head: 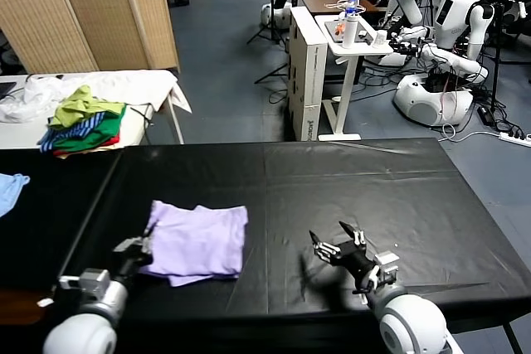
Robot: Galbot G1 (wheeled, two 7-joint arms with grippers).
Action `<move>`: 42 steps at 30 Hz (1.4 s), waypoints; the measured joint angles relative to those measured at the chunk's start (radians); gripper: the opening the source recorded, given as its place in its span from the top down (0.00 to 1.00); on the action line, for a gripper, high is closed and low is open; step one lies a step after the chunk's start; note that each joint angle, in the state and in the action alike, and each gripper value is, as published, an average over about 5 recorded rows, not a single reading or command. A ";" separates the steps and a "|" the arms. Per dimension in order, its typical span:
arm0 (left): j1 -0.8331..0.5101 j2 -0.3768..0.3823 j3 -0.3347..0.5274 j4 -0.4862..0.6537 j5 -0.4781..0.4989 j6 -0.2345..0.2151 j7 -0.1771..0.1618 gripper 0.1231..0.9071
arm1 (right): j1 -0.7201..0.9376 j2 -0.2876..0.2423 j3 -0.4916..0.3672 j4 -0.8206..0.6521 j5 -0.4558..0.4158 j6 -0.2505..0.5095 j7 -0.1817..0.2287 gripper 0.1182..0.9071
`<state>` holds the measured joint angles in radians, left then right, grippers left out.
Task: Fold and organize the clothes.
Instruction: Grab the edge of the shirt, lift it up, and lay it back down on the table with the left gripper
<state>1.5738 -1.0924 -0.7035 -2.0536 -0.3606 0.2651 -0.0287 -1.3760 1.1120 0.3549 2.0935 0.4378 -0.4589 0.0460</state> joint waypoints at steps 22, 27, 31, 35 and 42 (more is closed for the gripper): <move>0.202 0.182 -0.267 -0.203 -0.158 0.107 -0.143 0.94 | -0.019 0.037 -0.012 0.000 -0.033 0.012 0.001 0.00; 0.118 0.068 -0.095 -0.243 -0.302 0.121 -0.174 0.94 | -0.040 0.033 0.002 0.006 -0.039 0.012 0.002 0.00; 0.046 -0.010 0.020 -0.240 -0.384 0.120 -0.187 0.94 | -0.050 0.037 0.004 0.007 -0.047 0.012 0.002 0.00; -0.025 -0.072 0.119 -0.214 -0.395 0.120 -0.189 0.94 | -0.054 0.042 0.004 0.007 -0.054 0.012 0.002 0.00; -0.088 -0.193 0.277 -0.137 -0.323 0.114 -0.174 0.94 | -0.056 0.037 0.011 0.008 -0.056 0.010 0.003 0.00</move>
<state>1.4853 -1.2854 -0.4263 -2.1903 -0.6839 0.3787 -0.2028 -1.4320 1.1491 0.3657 2.1014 0.3817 -0.4494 0.0493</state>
